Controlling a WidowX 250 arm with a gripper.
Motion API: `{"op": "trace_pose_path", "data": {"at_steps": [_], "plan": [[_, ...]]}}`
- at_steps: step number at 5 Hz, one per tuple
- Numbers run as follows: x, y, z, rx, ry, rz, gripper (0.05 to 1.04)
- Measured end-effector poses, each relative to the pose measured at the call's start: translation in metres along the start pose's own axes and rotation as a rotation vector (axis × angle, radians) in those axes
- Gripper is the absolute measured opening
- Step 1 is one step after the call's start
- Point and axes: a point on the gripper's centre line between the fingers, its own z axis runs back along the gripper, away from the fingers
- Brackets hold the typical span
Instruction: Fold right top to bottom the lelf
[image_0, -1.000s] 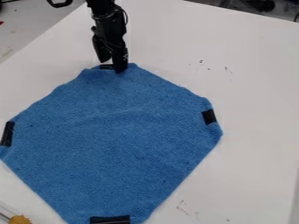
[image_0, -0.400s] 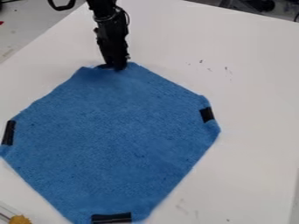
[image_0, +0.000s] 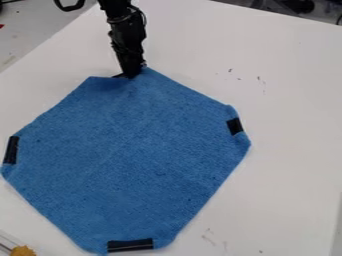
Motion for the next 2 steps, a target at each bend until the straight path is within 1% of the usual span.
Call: {"op": "trace_pose_path", "data": {"at_steps": [1, 2], "plan": [[-0.005, 0.003, 0.01, 0.07, 0.017, -0.124, 0.063], [-0.004, -0.013, 0.047, 0.178, -0.003, -0.17, 0.063]]}}
